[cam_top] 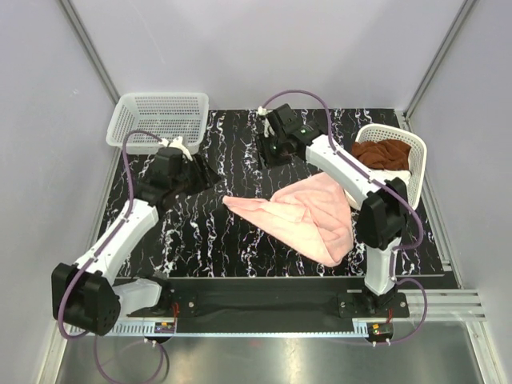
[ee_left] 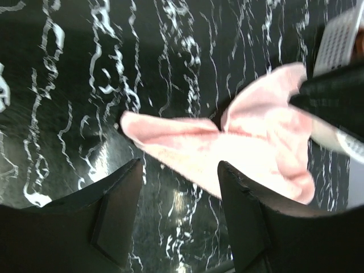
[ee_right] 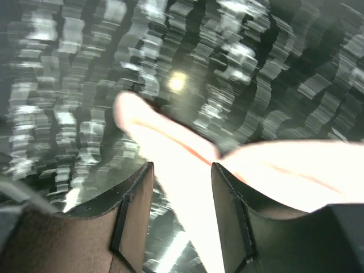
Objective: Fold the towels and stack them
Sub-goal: Flatten out the crumpled towel
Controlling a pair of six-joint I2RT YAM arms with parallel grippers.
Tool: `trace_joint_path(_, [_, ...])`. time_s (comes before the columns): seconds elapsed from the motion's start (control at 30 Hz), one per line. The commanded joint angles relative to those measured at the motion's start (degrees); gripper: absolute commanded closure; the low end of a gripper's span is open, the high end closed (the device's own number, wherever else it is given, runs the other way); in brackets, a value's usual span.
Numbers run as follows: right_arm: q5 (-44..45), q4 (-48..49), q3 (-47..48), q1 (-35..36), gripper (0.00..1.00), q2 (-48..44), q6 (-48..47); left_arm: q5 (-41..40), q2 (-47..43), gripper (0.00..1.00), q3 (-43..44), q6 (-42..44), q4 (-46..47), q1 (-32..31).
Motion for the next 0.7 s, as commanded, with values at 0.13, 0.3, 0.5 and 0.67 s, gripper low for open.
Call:
trace_joint_path(0.13, [14.13, 1.41, -22.3, -0.37, 0.52, -14.17, -3.25, 0.21, 8.74, 0.39, 8.82, 2.01, -1.0, 3.67])
trace_joint_path(0.3, [10.63, 5.37, -34.1, -0.28, 0.5, -16.73, -6.77, 6.88, 17.17, 0.39, 9.71, 4.56, 1.19, 3.24])
trace_joint_path(0.5, [12.46, 8.28, -38.6, -0.11, 0.49, -16.64, -4.33, 5.04, 24.39, 0.39, 9.28, 5.8, -0.92, 0.95])
trace_joint_path(0.67, [12.11, 10.56, -42.02, -0.11, 0.48, -19.01, -2.82, 3.2, 27.21, 0.39, 7.95, 6.24, 1.55, 0.07])
